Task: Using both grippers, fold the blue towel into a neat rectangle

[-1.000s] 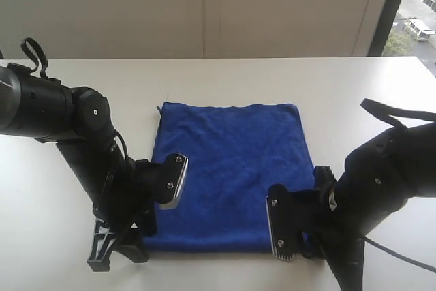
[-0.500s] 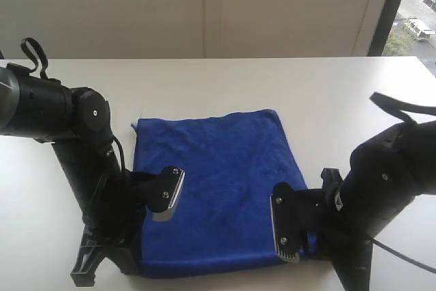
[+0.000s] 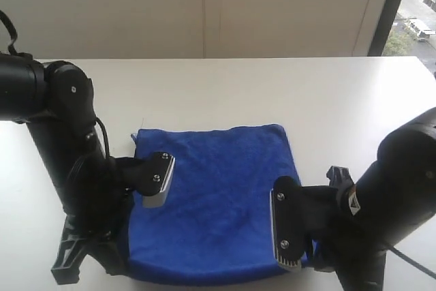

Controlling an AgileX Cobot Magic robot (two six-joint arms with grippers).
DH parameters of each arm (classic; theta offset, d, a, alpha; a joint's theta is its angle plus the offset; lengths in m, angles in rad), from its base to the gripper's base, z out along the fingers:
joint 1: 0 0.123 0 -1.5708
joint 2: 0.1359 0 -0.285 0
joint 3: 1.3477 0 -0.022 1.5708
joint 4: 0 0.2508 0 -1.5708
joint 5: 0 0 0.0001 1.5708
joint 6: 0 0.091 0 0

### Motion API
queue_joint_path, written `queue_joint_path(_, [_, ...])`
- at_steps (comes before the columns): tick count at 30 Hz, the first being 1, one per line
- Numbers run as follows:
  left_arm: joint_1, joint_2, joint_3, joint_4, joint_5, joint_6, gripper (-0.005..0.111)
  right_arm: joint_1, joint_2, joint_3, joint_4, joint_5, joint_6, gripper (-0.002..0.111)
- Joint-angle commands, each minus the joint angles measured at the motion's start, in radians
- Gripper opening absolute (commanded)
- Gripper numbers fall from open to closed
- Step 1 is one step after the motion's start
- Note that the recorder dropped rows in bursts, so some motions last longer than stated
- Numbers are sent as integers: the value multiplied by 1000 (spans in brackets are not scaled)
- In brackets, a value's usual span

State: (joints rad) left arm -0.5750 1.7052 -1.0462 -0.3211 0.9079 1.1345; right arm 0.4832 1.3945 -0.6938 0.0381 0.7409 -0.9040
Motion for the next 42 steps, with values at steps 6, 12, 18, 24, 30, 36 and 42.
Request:
queue_joint_path(6, [-6,-70,8,88,-73,-94,0,5,-30,3,-81,-186,208,0])
queue_joint_path(12, [-6,-70,8,162,-247,-156,0,5,-13,-40,-345,-260,469,0])
queue_joint_path(18, [-6,-70,8,174,-456,-168,0,4,75,-113,-553,-264,643,0])
queue_joint_path(24, [-3,-70,8,176,-635,-174,0,-19,191,-183,-614,-306,711,0])
queue_joint_path(30, [61,-48,8,174,-712,-205,0,-63,272,-244,-645,-346,749,0])
queue_joint_path(36, [101,28,8,174,-764,-197,0,-97,316,-284,-647,-437,751,0])
queue_joint_path(42, [101,69,8,174,-882,-195,0,-115,382,-343,-652,-434,751,0])
